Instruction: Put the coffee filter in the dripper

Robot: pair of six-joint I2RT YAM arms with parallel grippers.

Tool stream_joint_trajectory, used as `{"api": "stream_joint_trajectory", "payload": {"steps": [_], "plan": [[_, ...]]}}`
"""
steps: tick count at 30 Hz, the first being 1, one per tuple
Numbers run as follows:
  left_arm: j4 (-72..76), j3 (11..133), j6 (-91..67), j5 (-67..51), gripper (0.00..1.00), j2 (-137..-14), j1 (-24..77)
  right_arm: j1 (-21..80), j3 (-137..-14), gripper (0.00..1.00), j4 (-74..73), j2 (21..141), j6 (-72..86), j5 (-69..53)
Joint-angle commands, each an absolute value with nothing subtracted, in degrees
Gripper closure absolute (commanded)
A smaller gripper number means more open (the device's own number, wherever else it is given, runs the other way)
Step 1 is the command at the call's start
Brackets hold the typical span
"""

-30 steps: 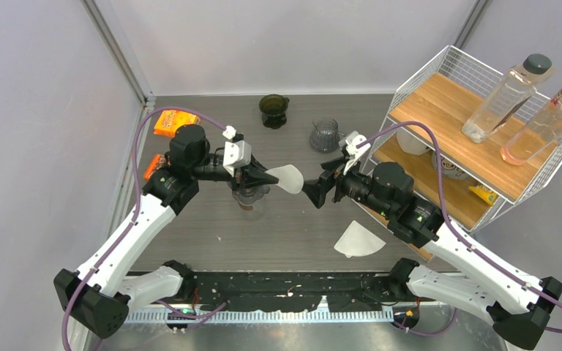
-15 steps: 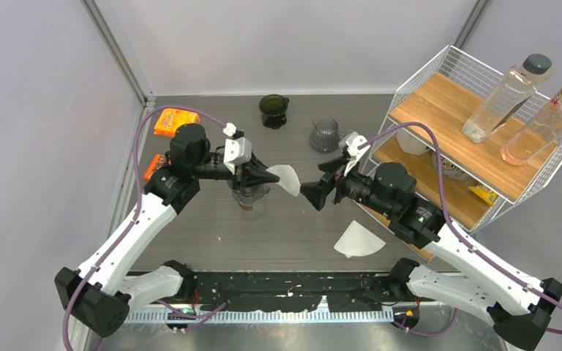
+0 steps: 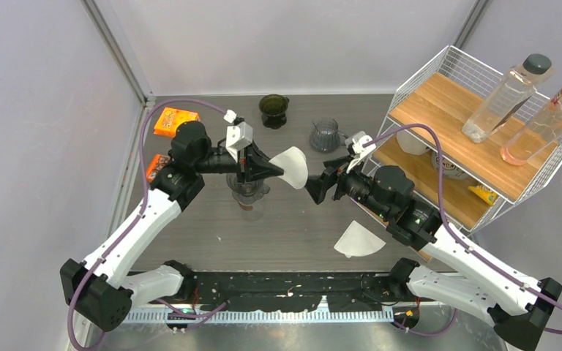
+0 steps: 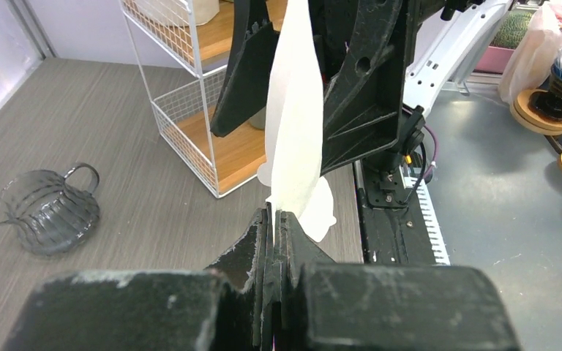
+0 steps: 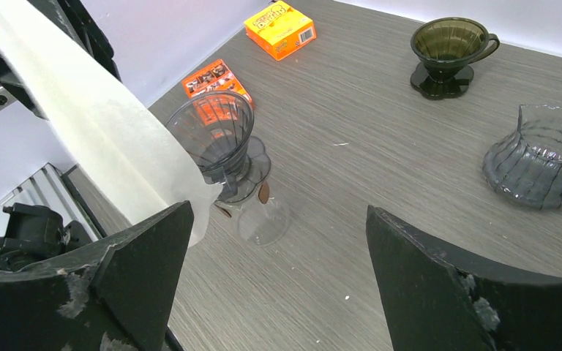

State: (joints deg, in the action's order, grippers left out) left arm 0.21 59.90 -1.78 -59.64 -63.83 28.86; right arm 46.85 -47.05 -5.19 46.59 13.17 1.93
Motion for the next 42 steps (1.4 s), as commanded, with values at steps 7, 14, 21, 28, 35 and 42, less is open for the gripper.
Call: {"api": "stream_joint_trajectory", "payload": {"steps": [7, 14, 21, 28, 35, 42], "plan": [[3.7, 59.8, -5.5, -58.0, 1.00, -63.9, 28.7, 46.7, -45.2, 0.04, 1.9, 42.8, 15.3, 3.7], [6.2, 59.2, -7.7, -62.8, 1.00, -64.5, 28.7, 46.8, -44.1, 0.05, 8.5, 43.7, 16.4, -1.5], [7.4, 58.3, -8.3, -64.2, 1.00, -64.3, 28.7, 46.7, -45.9, 0.04, 12.1, 46.7, 15.8, -5.4], [7.0, 58.1, -7.2, -67.4, 1.00, -64.8, 29.1, 46.8, -47.9, 0.01, 12.7, 49.2, 15.2, -12.6], [5.2, 58.4, -5.4, -67.0, 1.00, -64.6, 29.9, 46.8, -49.0, 0.14, 13.5, 50.8, 15.0, -13.8], [5.1, 58.3, -5.1, -66.8, 1.00, -64.7, 30.0, 46.8, -49.0, 0.31, 13.2, 50.8, 15.4, -14.5]]}}
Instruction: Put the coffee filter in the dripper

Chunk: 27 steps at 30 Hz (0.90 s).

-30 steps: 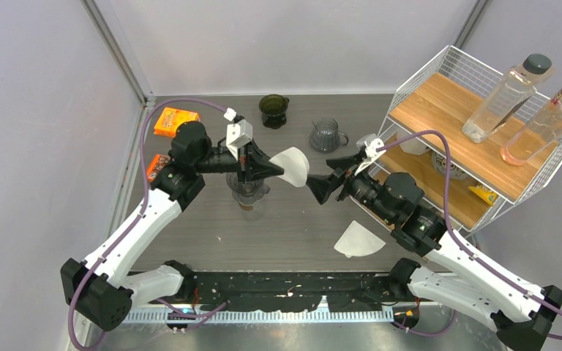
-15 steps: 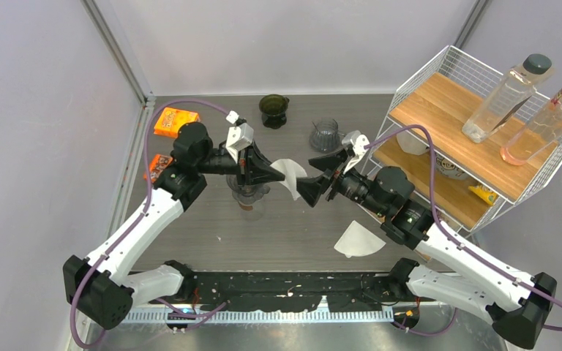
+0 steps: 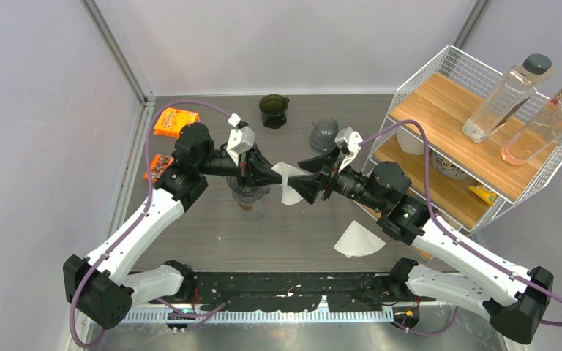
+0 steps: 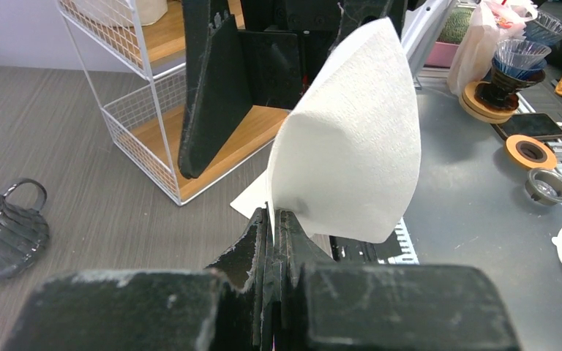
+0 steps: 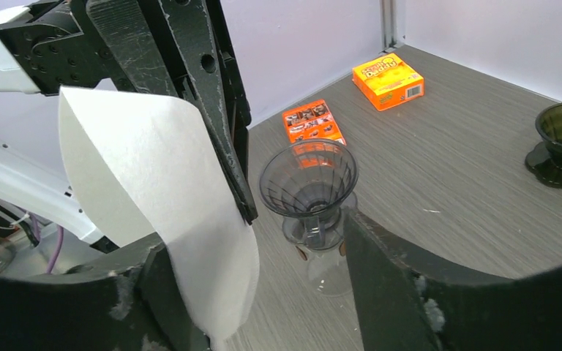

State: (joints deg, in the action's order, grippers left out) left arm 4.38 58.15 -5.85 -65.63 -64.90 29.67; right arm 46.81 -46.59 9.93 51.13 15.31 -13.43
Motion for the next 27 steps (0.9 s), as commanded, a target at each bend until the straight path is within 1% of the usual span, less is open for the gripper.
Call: {"api": "stream_joint_trajectory", "payload": {"steps": [1, 6, 7, 9, 12, 14, 15, 17, 21, 27], "plan": [[5.1, 58.4, -5.1, -66.6, 1.00, -64.7, 30.0, 46.8, -48.9, 0.33, 13.2, 50.7, 15.4, -14.5], [4.4, 58.4, -4.2, -66.5, 1.00, -64.6, 30.0, 46.8, -48.6, 0.48, 12.8, 49.7, 15.6, -15.1], [4.8, 58.2, -4.2, -66.6, 1.00, -64.8, 30.0, 46.8, -48.5, 0.55, 12.8, 49.5, 15.5, -15.5], [5.1, 58.4, -4.3, -66.7, 1.00, -65.2, 30.0, 46.8, -48.5, 0.62, 12.8, 49.2, 15.5, -16.3], [4.8, 59.1, -4.3, -66.4, 1.00, -66.0, 29.9, 46.8, -48.5, 0.70, 12.7, 48.9, 15.4, -17.8], [5.0, 59.3, -4.5, -65.5, 1.00, -66.6, 30.0, 46.8, -48.5, 0.81, 12.6, 48.7, 15.3, -19.2], [5.2, 59.5, -4.7, -65.4, 1.00, -66.9, 30.0, 46.8, -48.5, 0.90, 12.5, 48.7, 15.1, -19.3], [5.2, 59.9, -5.0, -65.3, 1.00, -67.4, 30.0, 46.8, -48.5, 0.94, 12.3, 48.6, 15.0, -19.4], [5.0, 60.3, -5.4, -64.7, 1.00, -67.9, 29.9, 46.8, -48.5, 0.95, 12.2, 48.6, 14.7, -19.8], [5.1, 60.5, -7.0, -61.4, 0.76, -68.0, 30.0, 46.8, -49.9, 0.95, 8.7, 49.3, 14.2, -16.6]]}}
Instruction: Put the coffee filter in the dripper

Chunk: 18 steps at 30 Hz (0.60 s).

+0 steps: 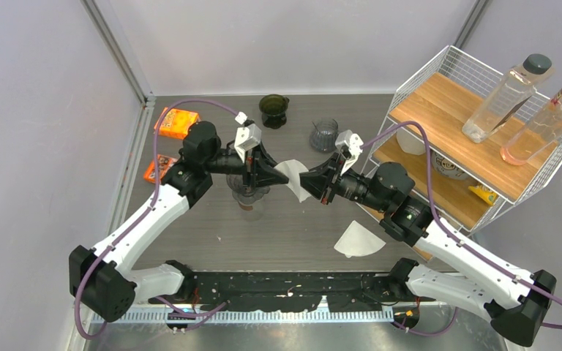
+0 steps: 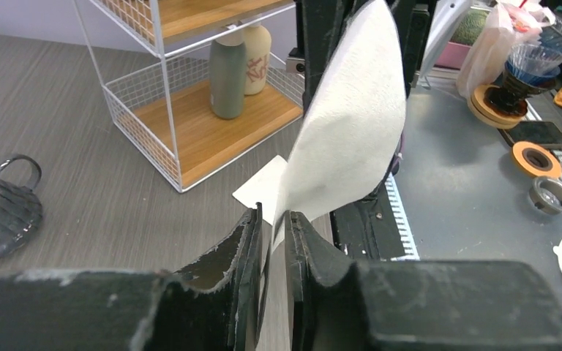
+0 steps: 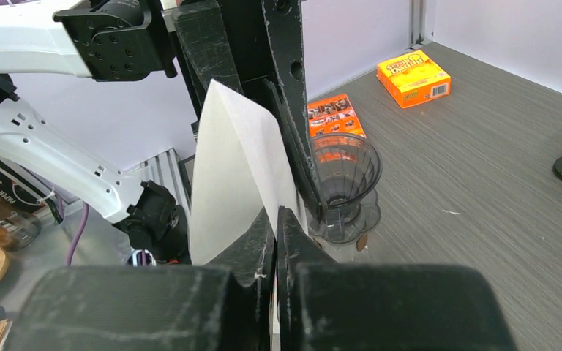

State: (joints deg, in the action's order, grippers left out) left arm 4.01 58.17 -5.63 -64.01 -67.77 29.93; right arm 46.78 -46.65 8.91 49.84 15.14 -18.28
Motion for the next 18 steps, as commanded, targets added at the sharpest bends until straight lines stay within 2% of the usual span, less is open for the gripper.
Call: {"api": "stream_joint_trajectory", "payload": {"steps": [1, 4, 5, 6, 7, 8, 13, 18], "plan": [[5.2, 60.6, -7.3, -61.1, 0.74, -68.0, 30.0, 46.8, -50.5, 0.95, 8.0, 49.7, 14.1, -15.4], [4.4, 61.0, -7.8, -59.4, 0.57, -68.3, 30.0, 46.8, -51.7, 0.95, 5.9, 50.5, 14.3, -12.5], [3.9, 61.1, -7.9, -58.1, 0.46, -68.3, 30.0, 46.7, -51.8, 0.95, 5.6, 50.6, 14.5, -11.7], [3.7, 61.1, -8.4, -56.3, 0.32, -68.0, 30.0, 46.7, -52.2, 0.95, 4.7, 50.7, 14.6, -9.7], [4.1, 61.0, -9.3, -54.2, 0.14, -67.7, 29.9, 46.8, -52.5, 0.95, 4.0, 50.8, 14.5, -8.5], [4.8, 60.8, -10.6, -52.0, 0.02, -67.5, 30.0, 46.8, -53.3, 0.95, 2.1, 50.9, 14.3, -5.0], [4.1, 62.1, -15.4, -38.7, 0.01, -66.6, 30.7, 46.8, -57.5, 0.95, -8.8, 54.3, 17.9, 13.9], [-1.4, 64.6, -14.4, -13.2, 0.00, -67.4, 37.1, 46.8, -65.9, 0.95, -21.3, 62.5, 29.9, 30.0]]}}
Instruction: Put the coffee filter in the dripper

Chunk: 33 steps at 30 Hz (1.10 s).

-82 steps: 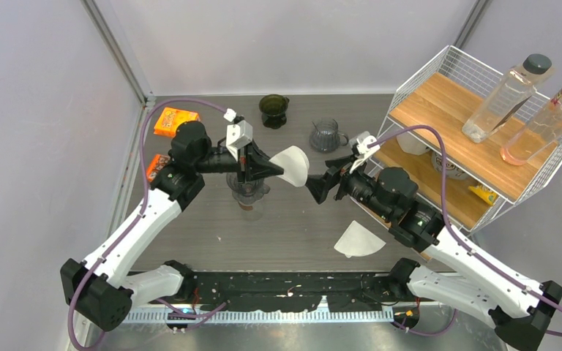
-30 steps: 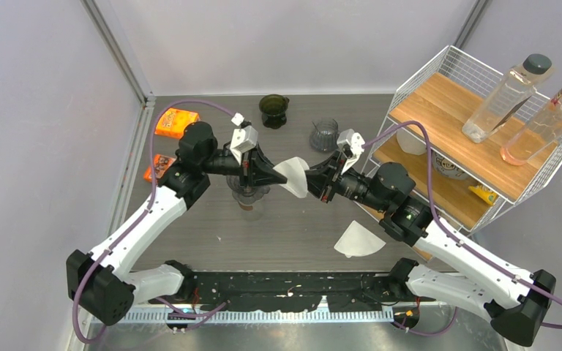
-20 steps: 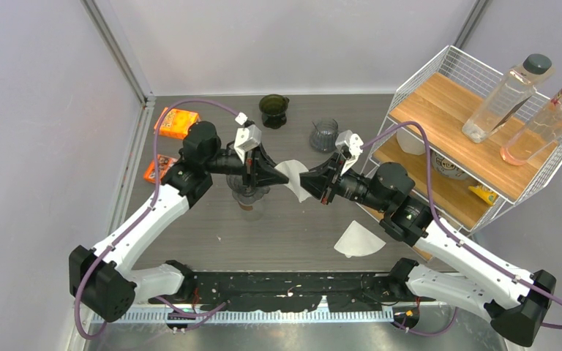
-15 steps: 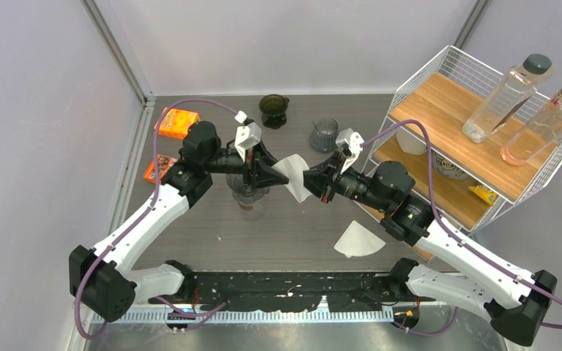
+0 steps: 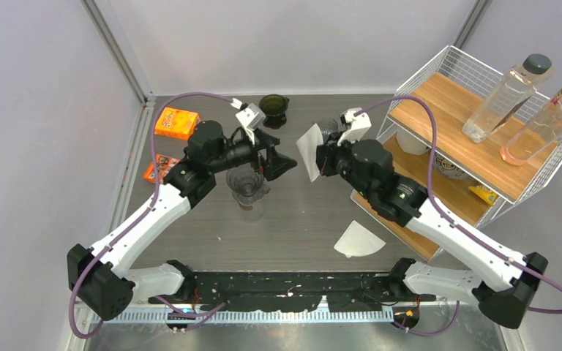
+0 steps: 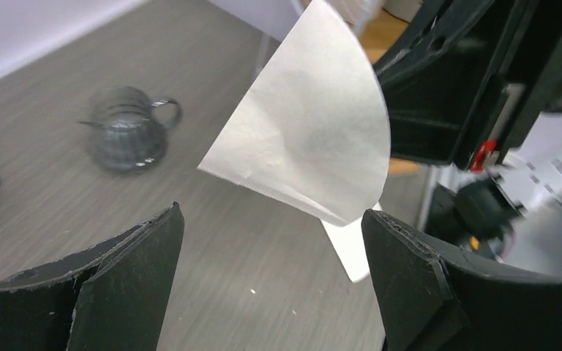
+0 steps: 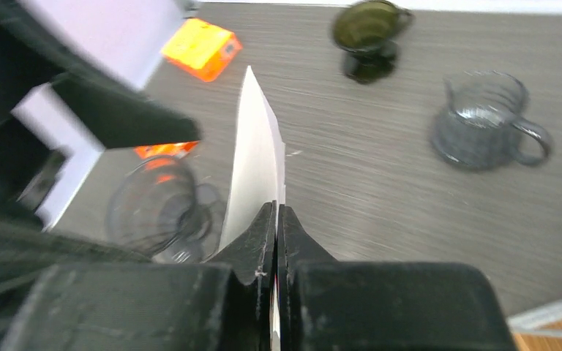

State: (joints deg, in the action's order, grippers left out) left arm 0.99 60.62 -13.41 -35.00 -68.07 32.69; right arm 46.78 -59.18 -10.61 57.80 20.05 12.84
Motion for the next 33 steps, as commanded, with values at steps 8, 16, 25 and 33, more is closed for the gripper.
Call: {"api": "stream_joint_trajectory", "payload": {"steps": [8, 16, 25, 33], "plan": [[-0.4, 66.1, -15.7, -10.1, 0.01, -72.3, 41.9, 46.9, -70.6, 0.95, -26.7, 66.5, 40.2, 35.3], [2.2, 64.9, -17.9, -6.2, 0.01, -74.5, 45.8, 46.9, -71.5, 0.95, -26.8, 67.9, 42.7, 33.7], [6.4, 60.7, -18.8, -2.7, 0.00, -72.9, 47.2, 46.9, -71.4, 0.95, -26.2, 68.1, 43.9, 32.7], [6.2, 60.6, -20.5, 10.5, 0.00, -73.5, 49.2, 46.9, -70.7, 0.95, -25.3, 67.8, 44.2, 30.9]]}}
